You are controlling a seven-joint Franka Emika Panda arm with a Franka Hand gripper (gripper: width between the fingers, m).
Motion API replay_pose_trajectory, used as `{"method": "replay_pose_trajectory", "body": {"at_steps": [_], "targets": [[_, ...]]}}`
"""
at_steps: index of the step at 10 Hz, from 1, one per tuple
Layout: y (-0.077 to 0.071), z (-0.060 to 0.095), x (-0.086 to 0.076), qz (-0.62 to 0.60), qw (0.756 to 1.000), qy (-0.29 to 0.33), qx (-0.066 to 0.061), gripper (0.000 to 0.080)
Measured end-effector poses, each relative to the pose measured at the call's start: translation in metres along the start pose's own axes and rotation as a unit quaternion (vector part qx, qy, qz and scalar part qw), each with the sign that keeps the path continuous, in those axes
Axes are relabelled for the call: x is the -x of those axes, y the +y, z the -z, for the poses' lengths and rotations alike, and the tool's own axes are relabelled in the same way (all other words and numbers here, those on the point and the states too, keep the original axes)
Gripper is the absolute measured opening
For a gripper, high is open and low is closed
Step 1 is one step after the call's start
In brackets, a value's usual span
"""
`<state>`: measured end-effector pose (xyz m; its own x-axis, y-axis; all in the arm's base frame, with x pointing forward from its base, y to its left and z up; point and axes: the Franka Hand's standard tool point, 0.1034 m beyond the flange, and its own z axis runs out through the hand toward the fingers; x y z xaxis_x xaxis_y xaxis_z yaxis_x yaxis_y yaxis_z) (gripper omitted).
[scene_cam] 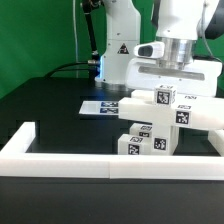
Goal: Assemble chair
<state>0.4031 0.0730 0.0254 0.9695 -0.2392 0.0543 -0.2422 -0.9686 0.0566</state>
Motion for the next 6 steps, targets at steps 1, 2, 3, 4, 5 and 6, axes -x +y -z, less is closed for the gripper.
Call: {"method": "replay_pose_trajectory", "body": {"at_steps": [1, 2, 3, 4, 5, 6], "targets": [[0.006, 0.008, -0.004, 0.003, 1.000, -0.005, -0.005, 0.0285], [0.016, 0.027, -0.013, 0.022, 0.999, -0.022, -0.015, 0.0285], [0.024, 0.048, -0.024, 0.028, 0.999, -0.030, -0.029, 0.0285], [0.027, 0.071, -0.035, 0.023, 0.998, -0.040, -0.047, 0.0285], [0.029, 0.093, -0.048, 0.014, 0.997, -0.038, -0.059, 0.0285], [0.031, 0.096, -0.060, 0.011, 0.998, -0.032, -0.058, 0.0285]]}}
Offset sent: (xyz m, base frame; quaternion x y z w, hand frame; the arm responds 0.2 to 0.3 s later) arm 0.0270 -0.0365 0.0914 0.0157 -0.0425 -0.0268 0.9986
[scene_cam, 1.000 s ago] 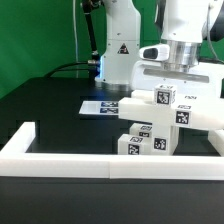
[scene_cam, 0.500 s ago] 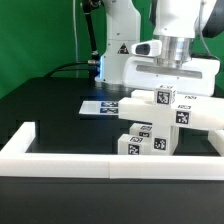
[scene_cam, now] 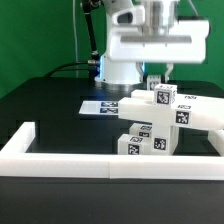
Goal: Assemble chair
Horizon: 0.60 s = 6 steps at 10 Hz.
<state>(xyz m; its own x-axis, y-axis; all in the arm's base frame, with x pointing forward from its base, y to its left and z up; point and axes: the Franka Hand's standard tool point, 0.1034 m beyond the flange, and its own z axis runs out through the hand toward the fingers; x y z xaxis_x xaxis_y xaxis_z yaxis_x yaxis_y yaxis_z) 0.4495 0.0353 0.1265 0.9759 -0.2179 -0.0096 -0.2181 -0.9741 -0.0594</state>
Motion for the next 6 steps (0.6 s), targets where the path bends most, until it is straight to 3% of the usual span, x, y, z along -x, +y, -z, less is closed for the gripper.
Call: {"method": "replay_pose_trajectory", "body": {"at_steps": [2, 3, 6], "targets": [[-0.007, 0.021, -0.029, 0.007, 1.000, 0.014, -0.001, 0.0285], [-0.008, 0.021, -0.036, 0.010, 1.000, 0.018, 0.003, 0.0285], [-0.006, 0.017, -0.032, 0.009, 1.000, 0.013, 0.005, 0.0285]]}}
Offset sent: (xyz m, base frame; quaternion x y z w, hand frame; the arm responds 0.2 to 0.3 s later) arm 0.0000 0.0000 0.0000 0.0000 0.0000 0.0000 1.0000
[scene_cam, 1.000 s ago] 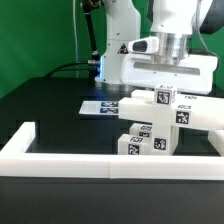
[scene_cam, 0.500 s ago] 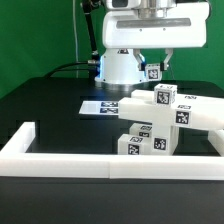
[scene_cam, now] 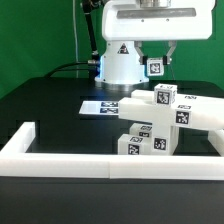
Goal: Assemble chair
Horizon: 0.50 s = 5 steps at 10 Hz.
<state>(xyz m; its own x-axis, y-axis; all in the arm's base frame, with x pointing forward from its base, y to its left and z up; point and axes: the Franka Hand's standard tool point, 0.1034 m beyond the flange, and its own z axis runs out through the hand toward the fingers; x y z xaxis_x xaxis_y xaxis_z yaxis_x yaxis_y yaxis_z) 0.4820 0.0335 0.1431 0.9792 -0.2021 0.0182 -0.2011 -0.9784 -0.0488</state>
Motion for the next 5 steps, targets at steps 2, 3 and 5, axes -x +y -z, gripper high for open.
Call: {"method": "replay_pose_trajectory", "body": {"at_steps": [2, 3, 5], "targets": [[-0.011, 0.007, -0.038, 0.019, 1.000, 0.014, 0.015, 0.0285], [-0.016, 0.008, -0.053, 0.031, 0.999, 0.023, 0.023, 0.0285], [-0.018, 0.002, -0.050, 0.035, 0.999, 0.019, 0.027, 0.0285]]}}
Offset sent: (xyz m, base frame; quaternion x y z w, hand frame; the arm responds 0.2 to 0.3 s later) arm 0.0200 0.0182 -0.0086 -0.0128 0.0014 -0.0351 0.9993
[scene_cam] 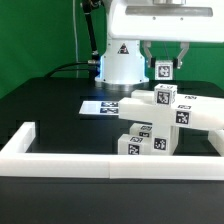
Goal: Assemble chair
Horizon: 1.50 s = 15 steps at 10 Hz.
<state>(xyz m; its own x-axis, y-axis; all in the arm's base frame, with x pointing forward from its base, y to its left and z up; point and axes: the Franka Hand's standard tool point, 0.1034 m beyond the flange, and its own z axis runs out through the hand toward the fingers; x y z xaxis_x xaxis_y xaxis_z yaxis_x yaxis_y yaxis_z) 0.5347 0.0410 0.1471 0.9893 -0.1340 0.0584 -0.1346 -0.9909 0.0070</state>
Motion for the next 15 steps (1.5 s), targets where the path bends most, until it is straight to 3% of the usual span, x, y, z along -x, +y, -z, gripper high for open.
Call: {"method": "replay_pose_trajectory", "body": {"at_steps": [3, 6, 15], "targets": [[-0.003, -0.004, 0.005, -0.002, 1.000, -0.003, 0.001, 0.0285], [-0.012, -0.001, -0.003, 0.001, 1.000, 0.001, 0.001, 0.0285], [-0.017, -0.014, 0.002, 0.007, 1.000, -0.008, 0.010, 0.0285]]}}
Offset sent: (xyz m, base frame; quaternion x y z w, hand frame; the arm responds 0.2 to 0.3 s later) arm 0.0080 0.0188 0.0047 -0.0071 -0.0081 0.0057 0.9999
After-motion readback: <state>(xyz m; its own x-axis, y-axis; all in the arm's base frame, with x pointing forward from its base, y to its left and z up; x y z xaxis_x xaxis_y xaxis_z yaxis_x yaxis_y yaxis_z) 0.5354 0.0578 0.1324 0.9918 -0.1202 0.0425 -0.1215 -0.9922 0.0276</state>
